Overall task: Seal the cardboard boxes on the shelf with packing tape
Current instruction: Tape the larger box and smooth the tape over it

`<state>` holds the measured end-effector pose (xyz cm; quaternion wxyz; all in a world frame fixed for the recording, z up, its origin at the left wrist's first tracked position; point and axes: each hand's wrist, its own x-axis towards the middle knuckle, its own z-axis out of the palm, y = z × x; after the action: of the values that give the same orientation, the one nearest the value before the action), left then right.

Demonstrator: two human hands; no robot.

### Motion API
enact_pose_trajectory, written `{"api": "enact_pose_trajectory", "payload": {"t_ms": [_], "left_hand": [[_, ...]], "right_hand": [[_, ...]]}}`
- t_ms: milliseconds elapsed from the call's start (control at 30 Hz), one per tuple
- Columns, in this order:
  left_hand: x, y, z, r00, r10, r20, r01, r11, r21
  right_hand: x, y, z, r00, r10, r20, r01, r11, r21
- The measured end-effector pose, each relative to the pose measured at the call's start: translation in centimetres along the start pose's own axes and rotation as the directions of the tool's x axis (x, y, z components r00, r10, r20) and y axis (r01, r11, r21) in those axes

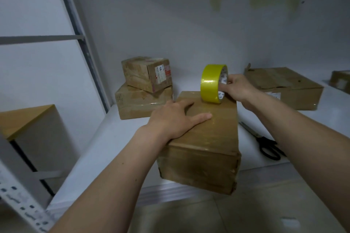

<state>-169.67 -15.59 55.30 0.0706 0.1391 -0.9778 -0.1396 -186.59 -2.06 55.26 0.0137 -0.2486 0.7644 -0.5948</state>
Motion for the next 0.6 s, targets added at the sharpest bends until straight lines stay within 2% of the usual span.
{"api": "enact_pose_trajectory", "payload": {"t_ms": [67, 200, 300, 433, 500, 600], "left_hand": [[-0.1, -0.1, 0.2, 1.000, 0.015, -0.013, -0.015, 0.999, -0.043], [-0.3, -0.5, 0.3, 0.998, 0.038, -0.059, -0.044, 0.992, -0.116], [-0.3, -0.8, 0.2, 0.993, 0.066, -0.102, -0.080, 0.988, -0.135], [-0.5, -0.7, -0.1, 0.981, 0.097, -0.167, -0.121, 0.983, -0.138], [-0.7, -0.5, -0.5, 0.952, 0.113, -0.286, -0.153, 0.980, -0.125], [-0.6, -0.7, -1.1, 0.852, 0.147, -0.503, -0.264, 0.950, -0.170]], "right_hand": [[0.6, 0.1, 0.0, 0.994, -0.067, -0.090, 0.061, 0.996, -0.068], [1.7, 0.9, 0.0, 0.964, -0.131, -0.233, 0.085, 0.977, -0.197], [1.7, 1.1, -0.1, 0.926, -0.154, -0.344, 0.103, 0.982, -0.161], [1.1, -0.1, -0.5, 0.869, -0.238, -0.433, 0.216, 0.971, -0.100], [0.6, -2.2, -0.9, 0.805, -0.317, -0.502, 0.281, 0.948, -0.148], [-0.7, -6.2, -1.8, 0.624, -0.487, -0.612, 0.470, 0.859, -0.203]]}}
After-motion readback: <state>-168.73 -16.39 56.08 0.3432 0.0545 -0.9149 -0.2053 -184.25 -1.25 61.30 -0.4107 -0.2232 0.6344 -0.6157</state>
